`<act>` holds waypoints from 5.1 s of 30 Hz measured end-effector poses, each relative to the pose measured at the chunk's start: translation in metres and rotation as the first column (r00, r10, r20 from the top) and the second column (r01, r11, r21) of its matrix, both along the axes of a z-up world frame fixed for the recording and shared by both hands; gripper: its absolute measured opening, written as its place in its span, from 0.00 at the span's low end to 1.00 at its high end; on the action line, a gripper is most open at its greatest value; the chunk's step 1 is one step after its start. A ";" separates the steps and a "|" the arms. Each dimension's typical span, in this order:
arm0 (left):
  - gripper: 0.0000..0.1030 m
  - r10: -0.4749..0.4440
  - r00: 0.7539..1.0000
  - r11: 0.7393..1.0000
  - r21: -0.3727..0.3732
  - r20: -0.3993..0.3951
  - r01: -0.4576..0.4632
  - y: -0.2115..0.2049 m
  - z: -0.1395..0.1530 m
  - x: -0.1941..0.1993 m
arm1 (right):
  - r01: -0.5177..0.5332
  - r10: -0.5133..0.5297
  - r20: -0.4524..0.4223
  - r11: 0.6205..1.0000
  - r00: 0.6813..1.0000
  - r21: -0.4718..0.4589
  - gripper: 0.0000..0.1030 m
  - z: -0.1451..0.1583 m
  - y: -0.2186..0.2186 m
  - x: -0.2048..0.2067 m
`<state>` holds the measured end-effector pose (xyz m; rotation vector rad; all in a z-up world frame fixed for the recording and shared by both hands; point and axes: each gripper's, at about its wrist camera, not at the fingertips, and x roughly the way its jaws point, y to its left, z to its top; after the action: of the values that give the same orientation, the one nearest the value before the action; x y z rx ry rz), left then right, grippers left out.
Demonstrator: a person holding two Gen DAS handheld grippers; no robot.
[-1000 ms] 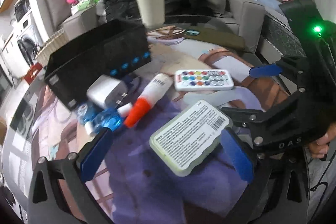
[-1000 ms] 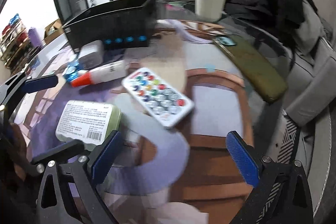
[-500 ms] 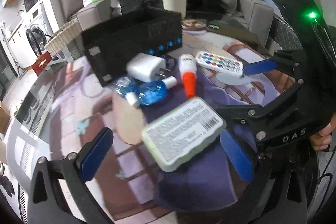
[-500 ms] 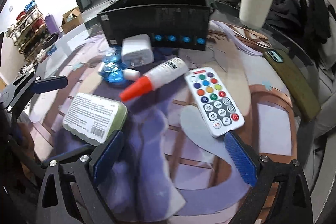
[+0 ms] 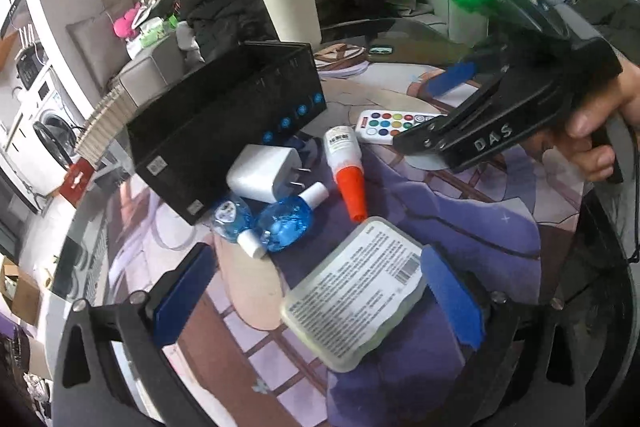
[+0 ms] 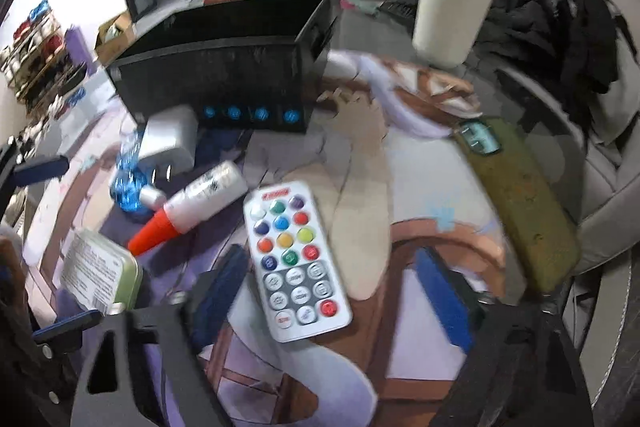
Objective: Organize rigid objects
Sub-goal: 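Move left tool to the barcode-labelled card while right tool approaches the white remote, then close left tool on the barcode card while right tool grips the white remote, then lift the barcode card with left tool while right tool lifts the remote, then carry the card over the black box with left tool while right tool carries the remote there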
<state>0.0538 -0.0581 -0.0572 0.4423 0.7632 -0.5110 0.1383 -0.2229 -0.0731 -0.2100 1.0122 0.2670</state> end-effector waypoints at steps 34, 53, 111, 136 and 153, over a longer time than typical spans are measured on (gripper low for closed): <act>0.65 0.145 0.974 0.989 -0.009 -0.176 -0.148 0.039 -0.013 0.001 | -0.114 0.114 -0.006 0.993 0.993 0.032 0.39 0.003 0.050 -0.042; 0.63 0.175 0.969 0.982 -0.039 -0.174 -0.185 0.043 -0.015 0.001 | -0.089 0.088 0.024 0.996 0.996 0.030 0.54 0.000 0.040 -0.047; 0.53 0.340 0.870 0.880 -0.448 0.356 -0.160 0.074 0.117 -0.026 | -0.212 0.076 0.717 0.972 0.693 0.101 0.37 0.135 0.052 -0.149; 0.53 0.466 0.826 0.830 -0.479 0.316 -0.285 0.084 0.127 0.090 | -0.138 0.012 0.691 0.982 0.723 0.127 0.37 0.163 0.091 -0.007; 0.53 0.435 0.900 0.843 -0.345 -0.015 -0.413 0.061 0.084 0.161 | -0.016 -0.047 0.269 0.974 0.962 0.227 0.37 0.110 0.071 0.094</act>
<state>0.2149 0.0025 0.0265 -0.0422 0.6680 -0.2000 0.2323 -0.1519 0.0365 -0.0286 0.7021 0.3271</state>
